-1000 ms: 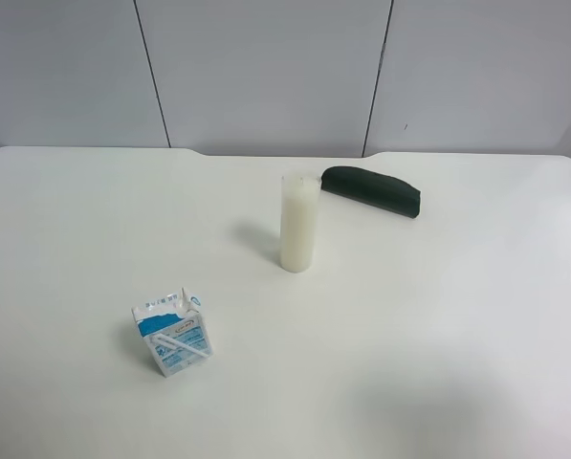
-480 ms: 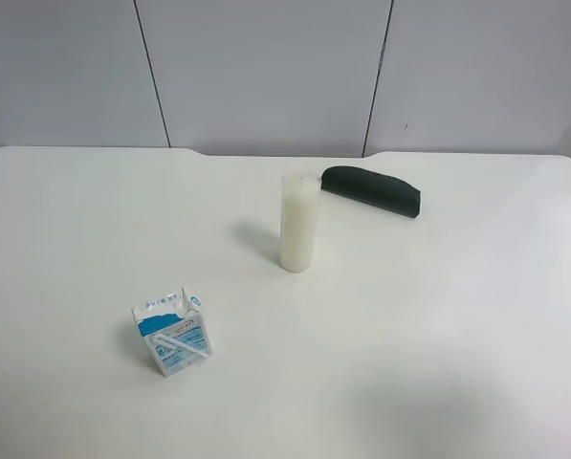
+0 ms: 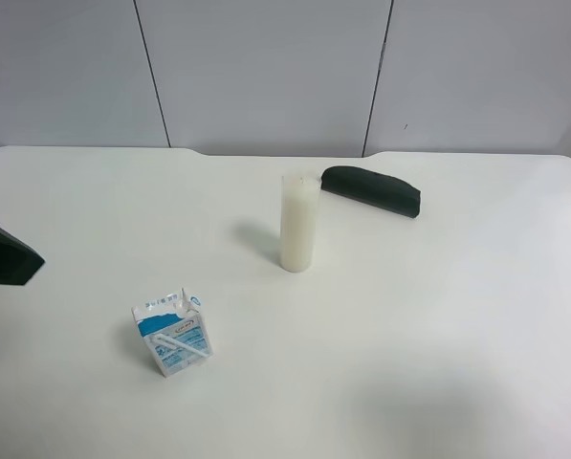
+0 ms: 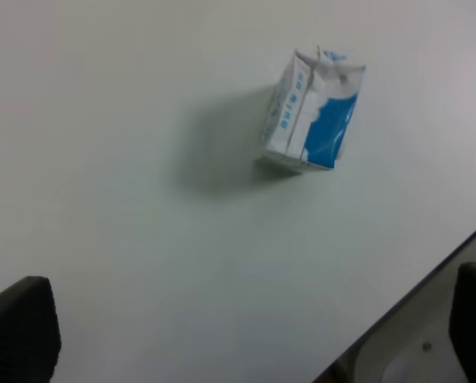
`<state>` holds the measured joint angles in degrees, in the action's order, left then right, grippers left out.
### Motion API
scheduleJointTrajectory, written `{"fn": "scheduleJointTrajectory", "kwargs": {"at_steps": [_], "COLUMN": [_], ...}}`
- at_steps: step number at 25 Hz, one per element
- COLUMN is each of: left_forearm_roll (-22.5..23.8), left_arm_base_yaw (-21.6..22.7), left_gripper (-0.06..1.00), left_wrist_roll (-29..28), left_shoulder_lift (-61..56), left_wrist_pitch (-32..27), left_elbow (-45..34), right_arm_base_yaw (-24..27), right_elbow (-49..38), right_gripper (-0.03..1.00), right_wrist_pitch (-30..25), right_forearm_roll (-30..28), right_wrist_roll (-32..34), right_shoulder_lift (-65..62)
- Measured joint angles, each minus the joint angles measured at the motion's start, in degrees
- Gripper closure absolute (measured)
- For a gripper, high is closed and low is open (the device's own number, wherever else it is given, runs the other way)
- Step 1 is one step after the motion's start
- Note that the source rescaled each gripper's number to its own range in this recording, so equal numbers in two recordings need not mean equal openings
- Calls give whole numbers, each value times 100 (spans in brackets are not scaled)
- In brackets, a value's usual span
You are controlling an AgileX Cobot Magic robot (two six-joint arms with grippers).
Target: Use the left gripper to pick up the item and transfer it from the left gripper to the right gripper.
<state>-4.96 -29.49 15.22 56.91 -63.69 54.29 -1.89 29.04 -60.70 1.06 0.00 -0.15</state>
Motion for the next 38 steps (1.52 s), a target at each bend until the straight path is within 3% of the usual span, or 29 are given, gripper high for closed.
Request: {"fn": "scheduleJointTrajectory", "kwargs": {"at_steps": [7,11,23,32,38], "left_forearm_roll": [586,781,828,274,233], "left_arm_base_yaw": [-858,-1102,-1109,-1109,-1109], "left_gripper": [-6,-6,-6,-6,-6], "left_wrist_roll": [46,46,153,451,474], "left_shoulder_lift": [1005,1435,2289,2728,3099], "left_wrist_pitch": [40,179,851,1139,1462], "left_elbow": [0,4,4,4,4], "right_arm_base_yaw": [0,0,0,0,0], "right_elbow": [0,0,0,0,0], "right_gripper": [-3,-3,-3,-3,-3], "right_wrist_pitch": [0,0,0,0,0], "right_forearm_roll": [0,0,0,0,0], "right_wrist_roll": [0,0,0,0,0], "right_shoulder_lift": [0,0,0,0,0]}}
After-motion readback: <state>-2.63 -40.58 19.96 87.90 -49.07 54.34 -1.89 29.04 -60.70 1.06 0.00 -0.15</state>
